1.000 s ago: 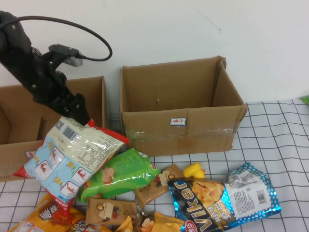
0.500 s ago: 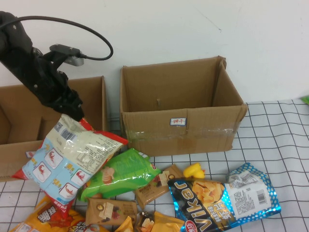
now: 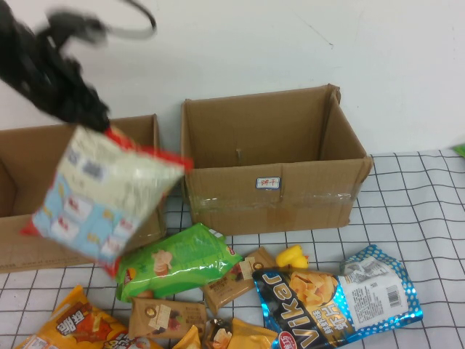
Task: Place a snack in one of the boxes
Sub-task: Pick up the potato chip, then place the potato chip in the potato chip box, then pick up the biscuit
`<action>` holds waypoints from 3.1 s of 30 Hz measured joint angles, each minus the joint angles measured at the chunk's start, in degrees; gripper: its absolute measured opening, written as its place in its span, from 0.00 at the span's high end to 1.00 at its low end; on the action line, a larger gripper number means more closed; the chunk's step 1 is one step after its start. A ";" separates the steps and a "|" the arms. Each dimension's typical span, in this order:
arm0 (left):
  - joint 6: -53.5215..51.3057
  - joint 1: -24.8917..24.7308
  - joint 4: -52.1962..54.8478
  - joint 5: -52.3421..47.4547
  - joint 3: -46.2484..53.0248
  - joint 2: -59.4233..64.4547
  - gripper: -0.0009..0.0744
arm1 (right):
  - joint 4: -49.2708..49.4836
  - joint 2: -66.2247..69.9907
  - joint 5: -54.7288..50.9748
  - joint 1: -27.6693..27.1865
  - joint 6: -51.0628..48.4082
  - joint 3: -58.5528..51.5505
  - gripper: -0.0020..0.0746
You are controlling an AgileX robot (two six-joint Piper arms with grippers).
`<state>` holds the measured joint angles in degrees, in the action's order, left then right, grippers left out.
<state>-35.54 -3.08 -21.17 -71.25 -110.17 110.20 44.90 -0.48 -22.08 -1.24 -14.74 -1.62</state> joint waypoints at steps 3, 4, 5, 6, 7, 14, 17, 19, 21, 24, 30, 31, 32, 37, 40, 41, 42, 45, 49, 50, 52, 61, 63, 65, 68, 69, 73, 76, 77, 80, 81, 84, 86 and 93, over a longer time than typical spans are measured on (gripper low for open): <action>-0.10 0.00 -0.10 -0.06 -3.10 -4.40 0.98 | 0.00 0.00 0.00 0.00 0.00 0.00 0.98; -0.10 0.00 -0.10 -0.06 -4.24 -5.79 0.98 | 0.00 0.00 0.00 0.00 -0.04 0.00 0.98; 0.00 0.00 -0.10 0.47 -5.12 -6.37 0.98 | 0.00 0.00 0.00 0.00 -0.04 0.00 0.98; 0.30 0.00 0.19 1.74 -6.20 -7.24 0.98 | 0.00 0.00 0.00 0.00 -0.04 0.00 0.98; 0.99 0.00 0.56 3.53 -7.16 -7.66 0.99 | 0.00 0.00 0.00 0.00 -0.13 0.00 0.98; 5.36 0.56 5.14 19.56 -8.27 -4.65 0.99 | 0.00 0.00 0.00 0.00 -0.26 0.00 0.98; 7.57 2.66 5.86 21.09 -8.27 0.39 0.99 | 0.00 0.00 0.00 0.00 -0.26 0.00 0.98; 9.77 3.91 6.13 21.09 -8.27 3.10 0.99 | 0.00 0.00 0.00 0.00 -0.26 0.00 0.98; 11.92 5.02 6.36 20.98 -8.27 5.20 0.99 | 0.00 0.00 0.00 0.00 -0.29 0.00 0.97; 13.35 6.04 7.43 21.34 -8.27 7.75 0.92 | 0.00 0.00 0.00 0.00 -0.45 0.00 0.98; 17.66 7.18 10.32 21.49 -8.27 9.00 0.43 | 0.37 0.00 0.00 0.00 -0.68 0.00 0.98; 18.92 7.33 10.32 21.49 -8.27 8.85 0.36 | 0.74 0.00 0.00 0.00 -0.68 0.00 0.98; 19.80 7.57 10.32 21.23 -8.27 8.55 0.33 | 1.18 0.00 0.00 0.00 -0.86 0.00 0.98; 19.03 7.80 8.98 17.58 -8.27 2.92 0.55 | 8.71 0.00 -0.56 0.00 -8.57 0.00 0.98; 13.86 7.80 5.59 14.28 -8.27 -2.86 0.84 | 13.50 0.00 -2.53 0.00 -17.37 1.18 0.98; 12.52 7.80 4.52 13.24 -8.27 -4.60 0.88 | 14.15 0.00 -3.19 0.00 -19.45 2.13 0.98; 11.21 7.80 3.34 11.96 -8.27 -6.71 0.92 | 14.60 0.00 -3.58 0.00 -21.56 3.58 0.98; 9.62 7.80 1.63 8.02 -8.27 -12.38 0.97 | 14.70 1.68 -4.47 0.00 -25.92 8.07 0.98; 9.09 7.80 1.38 1.47 -8.27 -18.59 0.98 | 14.50 9.79 -8.02 0.00 -32.54 14.74 0.98; 8.94 7.80 1.38 0.47 -8.27 -19.94 0.98 | 14.50 12.21 -9.03 0.00 -34.18 16.16 0.97; 8.80 7.80 1.38 -0.38 -7.13 -23.94 0.99 | 14.50 16.87 -11.86 0.00 -38.89 19.88 0.98; 9.24 7.80 1.21 8.20 20.39 -51.14 0.99 | 10.00 33.61 -28.16 0.00 -53.75 34.42 0.98; 9.56 7.80 1.17 12.29 28.53 -58.05 0.99 | 9.06 36.65 -31.23 0.00 -54.69 36.72 0.98; 10.30 7.80 1.17 17.42 37.08 -63.93 0.99 | 8.65 39.11 -33.69 0.00 -55.14 39.19 0.98; 12.71 7.80 1.88 22.52 47.38 -72.01 0.99 | 8.34 42.79 -37.41 0.15 -56.33 42.94 0.98; 14.65 7.80 2.64 23.92 53.67 -76.87 0.99 | 7.74 45.56 -39.26 1.67 -57.10 45.71 0.98; 16.49 7.80 3.10 24.55 62.96 -83.47 0.99 | 2.04 51.25 -41.09 7.19 -57.19 50.79 0.98; 19.22 7.80 3.10 24.80 68.63 -87.06 0.99 | -5.56 55.71 -41.85 13.51 -54.13 55.06 0.98; 19.93 7.80 3.10 25.02 70.28 -88.29 0.99 | -8.55 57.35 -41.95 15.80 -52.55 56.33 0.98; 20.93 7.80 1.89 25.10 74.31 -91.90 0.99 | -16.22 61.87 -42.10 22.90 -48.03 59.14 0.98; 21.01 7.80 1.48 25.10 75.56 -93.26 0.99 | -18.62 63.30 -42.10 25.62 -46.38 59.94 0.98; 21.15 7.80 0.93 25.19 78.31 -97.10 0.99 | -25.45 67.55 -41.73 33.46 -41.26 61.51 0.98; 21.29 7.80 0.80 25.19 79.73 -99.72 0.99 | -29.67 70.57 -41.02 38.79 -38.08 61.92 0.98; 21.33 7.80 0.70 25.19 80.69 -104.48 0.99 | -40.08 82.91 -35.63 49.23 -28.22 62.10 0.98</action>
<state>-14.21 4.72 -20.47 -46.06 -29.48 5.72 4.82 82.43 -57.71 47.99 -42.96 60.48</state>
